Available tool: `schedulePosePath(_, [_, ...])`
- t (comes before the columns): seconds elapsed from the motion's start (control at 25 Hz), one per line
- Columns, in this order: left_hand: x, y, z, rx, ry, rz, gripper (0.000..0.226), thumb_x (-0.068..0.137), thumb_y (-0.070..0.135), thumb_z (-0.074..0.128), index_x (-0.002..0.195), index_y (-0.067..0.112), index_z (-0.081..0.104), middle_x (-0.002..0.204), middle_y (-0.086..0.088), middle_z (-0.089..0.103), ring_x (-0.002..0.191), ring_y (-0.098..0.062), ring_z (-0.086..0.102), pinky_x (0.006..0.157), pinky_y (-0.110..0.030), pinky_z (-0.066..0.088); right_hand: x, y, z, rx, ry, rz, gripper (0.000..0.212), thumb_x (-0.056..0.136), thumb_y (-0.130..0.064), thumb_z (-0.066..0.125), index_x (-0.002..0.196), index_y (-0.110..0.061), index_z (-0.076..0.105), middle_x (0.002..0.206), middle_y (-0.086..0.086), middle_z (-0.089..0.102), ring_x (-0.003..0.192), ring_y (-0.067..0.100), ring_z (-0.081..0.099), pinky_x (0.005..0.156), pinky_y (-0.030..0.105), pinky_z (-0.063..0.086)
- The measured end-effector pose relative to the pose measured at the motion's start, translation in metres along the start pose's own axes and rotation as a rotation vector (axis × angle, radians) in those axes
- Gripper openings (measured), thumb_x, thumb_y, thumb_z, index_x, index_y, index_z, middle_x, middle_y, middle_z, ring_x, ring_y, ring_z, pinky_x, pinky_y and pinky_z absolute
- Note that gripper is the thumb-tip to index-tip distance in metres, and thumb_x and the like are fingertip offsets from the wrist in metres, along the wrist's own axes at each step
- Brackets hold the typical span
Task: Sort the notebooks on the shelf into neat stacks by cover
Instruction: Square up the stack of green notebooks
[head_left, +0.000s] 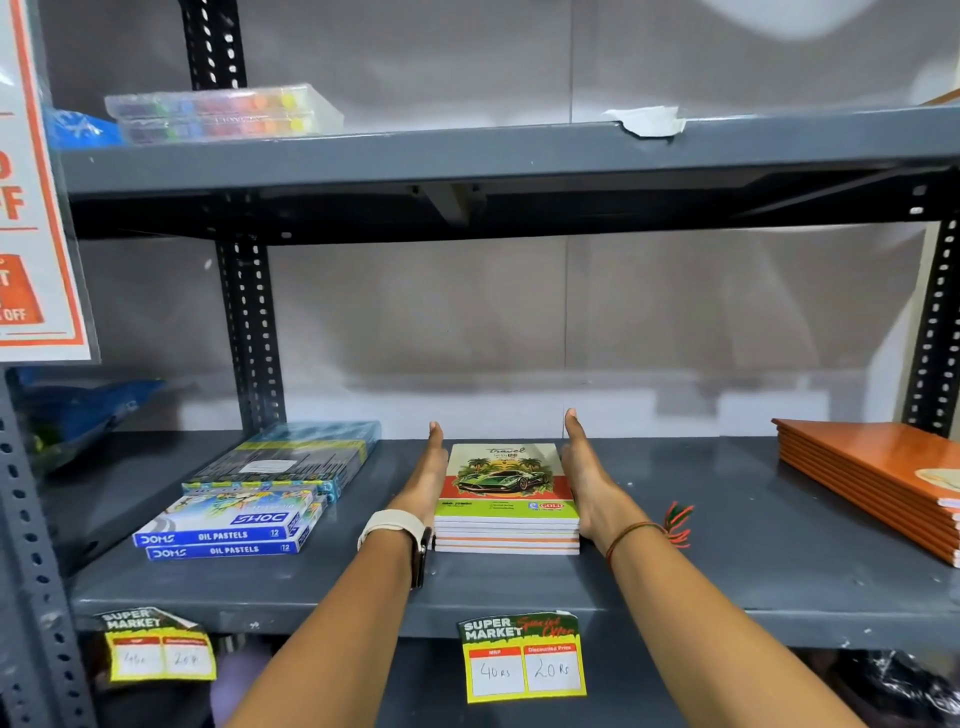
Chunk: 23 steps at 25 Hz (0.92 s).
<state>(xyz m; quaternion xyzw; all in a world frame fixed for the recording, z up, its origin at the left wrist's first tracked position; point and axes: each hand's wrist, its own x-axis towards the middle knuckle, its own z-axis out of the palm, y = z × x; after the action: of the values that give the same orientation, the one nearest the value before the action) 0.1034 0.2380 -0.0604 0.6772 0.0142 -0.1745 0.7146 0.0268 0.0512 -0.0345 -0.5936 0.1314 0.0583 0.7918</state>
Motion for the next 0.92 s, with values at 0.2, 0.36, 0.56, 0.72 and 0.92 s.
schedulePosePath(0.2, [-0.084,0.005,0.024,0.127,-0.09,0.2,0.063,0.082,0.072,0.046,0.133,0.034,0.05,0.128,0.002,0.065,0.117,-0.016,0.064,0.105,-0.043,0.043,0.018,-0.008,-0.016,0.111,-0.022,-0.089,0.088,0.093,-0.068,0.025,0.154,-0.006,0.014,0.152,0.014,0.037,0.134,0.033,0.046,0.103,0.045,0.041])
schedulePosePath(0.36, [-0.089,-0.02,0.019,0.688,0.139,0.507,0.125,0.057,0.079,0.065,0.155,0.027,0.008,0.162,0.009,0.006,0.15,-0.013,0.008,0.122,-0.045,0.012,0.048,-0.01,-0.018,-0.02,0.04,-0.182,0.088,0.091,-0.07,0.032,0.154,-0.009,0.02,0.16,0.011,0.023,0.145,0.028,0.031,0.118,0.044,0.027])
schedulePosePath(0.56, [-0.084,-0.028,0.021,1.148,0.17,0.742,0.146,0.042,0.083,0.069,0.155,0.025,-0.002,0.162,0.01,-0.006,0.148,-0.003,-0.011,0.122,-0.043,-0.01,0.072,-0.011,-0.021,-0.245,0.076,-0.216,0.087,0.085,-0.076,0.03,0.145,-0.014,0.04,0.155,0.011,0.036,0.141,0.029,0.036,0.118,0.05,0.024])
schedulePosePath(0.72, [-0.087,-0.027,0.022,1.252,0.259,0.814,0.145,0.042,0.088,0.062,0.155,0.026,-0.005,0.161,0.011,-0.011,0.148,-0.002,-0.015,0.12,-0.044,-0.014,0.081,-0.014,-0.018,-0.379,0.061,-0.209,0.103,0.067,-0.087,0.032,0.145,-0.02,0.04,0.155,0.01,0.035,0.142,0.032,0.035,0.118,0.052,0.024])
schedulePosePath(0.92, [-0.087,-0.024,0.024,1.331,0.323,0.82,0.145,0.043,0.093,0.053,0.154,0.024,-0.009,0.161,0.01,-0.015,0.147,-0.004,-0.021,0.119,-0.049,-0.016,0.083,-0.018,-0.015,-0.457,0.048,-0.193,0.096,0.077,-0.083,0.03,0.147,-0.018,0.039,0.154,0.008,0.037,0.142,0.032,0.033,0.118,0.051,0.024])
